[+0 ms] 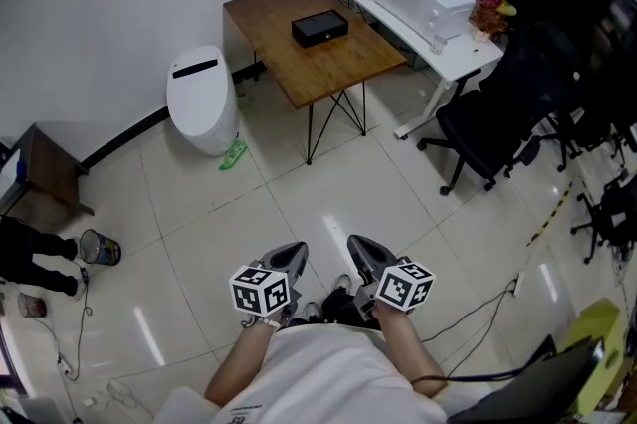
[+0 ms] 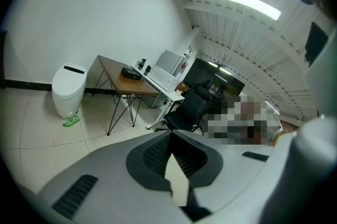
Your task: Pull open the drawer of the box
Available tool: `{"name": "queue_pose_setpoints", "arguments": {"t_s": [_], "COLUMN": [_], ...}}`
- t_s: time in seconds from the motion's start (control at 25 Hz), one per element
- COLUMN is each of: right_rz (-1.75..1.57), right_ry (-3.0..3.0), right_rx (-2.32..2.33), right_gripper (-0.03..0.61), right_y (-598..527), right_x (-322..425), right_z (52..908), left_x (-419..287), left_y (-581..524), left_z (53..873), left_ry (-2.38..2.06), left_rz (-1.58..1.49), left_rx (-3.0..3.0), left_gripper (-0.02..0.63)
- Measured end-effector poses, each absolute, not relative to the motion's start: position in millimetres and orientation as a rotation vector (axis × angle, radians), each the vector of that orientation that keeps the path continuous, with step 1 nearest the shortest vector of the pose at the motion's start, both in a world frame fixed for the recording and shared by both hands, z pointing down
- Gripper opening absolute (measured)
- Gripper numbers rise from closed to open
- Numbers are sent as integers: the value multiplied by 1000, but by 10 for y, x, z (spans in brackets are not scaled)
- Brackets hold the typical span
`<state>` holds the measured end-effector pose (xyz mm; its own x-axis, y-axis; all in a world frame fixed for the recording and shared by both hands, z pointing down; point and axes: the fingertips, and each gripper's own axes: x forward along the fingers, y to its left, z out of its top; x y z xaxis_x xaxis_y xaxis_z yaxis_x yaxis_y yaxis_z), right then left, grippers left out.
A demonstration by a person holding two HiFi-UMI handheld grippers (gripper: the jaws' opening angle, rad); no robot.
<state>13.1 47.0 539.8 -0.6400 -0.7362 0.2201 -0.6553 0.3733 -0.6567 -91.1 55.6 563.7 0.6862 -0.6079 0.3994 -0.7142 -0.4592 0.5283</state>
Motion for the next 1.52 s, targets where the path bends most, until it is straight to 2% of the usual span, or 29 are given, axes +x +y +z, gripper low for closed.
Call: {"name": "queue_pose_setpoints", "arguments": {"t_s": [0.6,0.96,1.52], "right_rz": [-1048,-704,-748], "right_ry": [2548,2718,2645], "right_rx": [-1302,-1451,-1428], "right_gripper": [-14,-14,-14], "right_y": [-395,-817,-1323], "right_x": [638,951,1032], "right_z": [5298,5093,5012], "left_x": [-305,-145,-26], "left_y": [-296,-672,-1163], "left_z": [5372,5314,5216], "left_ry": [-1156,-1310,-1338], "left_rz": [234,290,264], "left_rx": [2302,2329,2342], "left_gripper": [3,3,3]}}
